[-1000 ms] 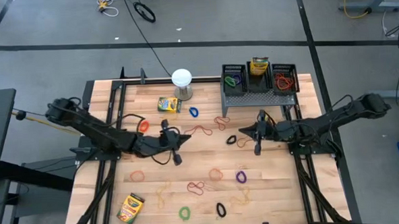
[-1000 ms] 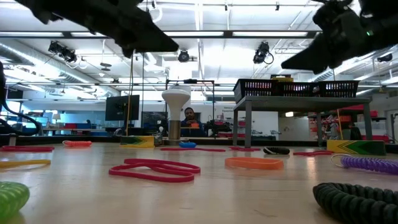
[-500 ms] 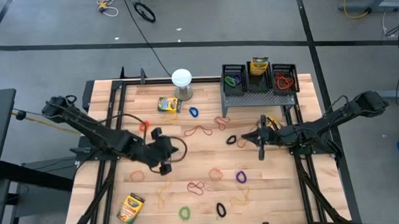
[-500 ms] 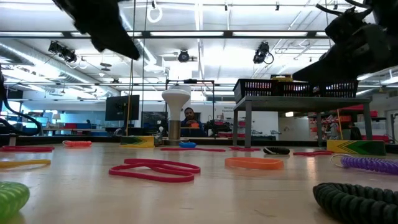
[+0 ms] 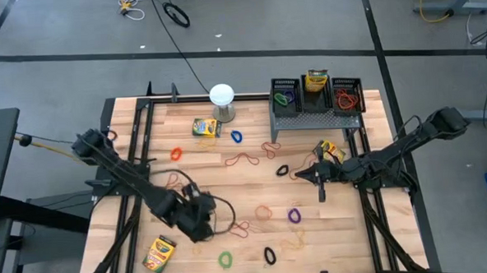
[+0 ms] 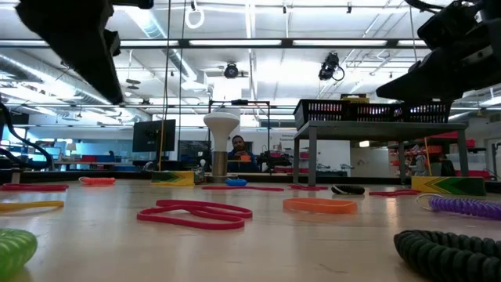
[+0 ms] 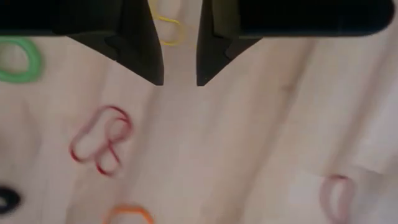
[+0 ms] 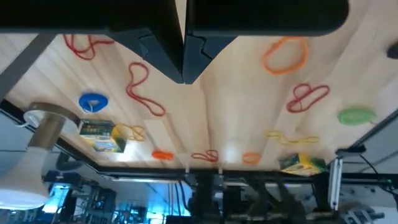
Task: Pick & Place Office Desk Supplies
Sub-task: Put the green spring keychain into the left black basket on the shelf, then put the red rubberband into the right black basket on the shelf
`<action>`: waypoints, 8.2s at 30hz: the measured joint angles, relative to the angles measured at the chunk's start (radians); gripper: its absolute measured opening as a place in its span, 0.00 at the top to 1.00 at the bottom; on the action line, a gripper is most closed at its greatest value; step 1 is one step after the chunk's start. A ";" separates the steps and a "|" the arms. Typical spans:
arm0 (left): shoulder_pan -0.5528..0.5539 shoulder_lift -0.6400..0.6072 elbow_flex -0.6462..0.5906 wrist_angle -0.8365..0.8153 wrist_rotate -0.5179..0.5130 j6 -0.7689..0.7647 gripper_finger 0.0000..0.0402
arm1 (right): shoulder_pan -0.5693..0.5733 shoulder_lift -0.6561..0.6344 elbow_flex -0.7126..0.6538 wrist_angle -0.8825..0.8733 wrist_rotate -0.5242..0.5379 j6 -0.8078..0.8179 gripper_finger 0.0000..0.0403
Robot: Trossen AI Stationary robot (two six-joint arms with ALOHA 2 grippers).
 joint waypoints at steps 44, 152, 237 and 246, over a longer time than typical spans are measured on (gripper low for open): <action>-0.053 0.512 0.390 0.075 0.297 0.298 0.77 | 0.010 0.219 0.000 0.176 0.003 -0.001 0.97; 0.377 0.259 -0.689 2.163 -0.169 0.863 0.58 | -0.026 0.595 0.446 0.292 0.584 -0.352 0.95; 0.436 0.262 -0.586 1.871 -0.048 0.811 0.68 | -0.114 0.167 0.449 -0.718 0.096 0.089 0.99; 0.413 0.262 -0.586 1.825 -0.043 0.840 0.77 | 0.023 0.267 0.393 -0.579 0.267 0.250 0.99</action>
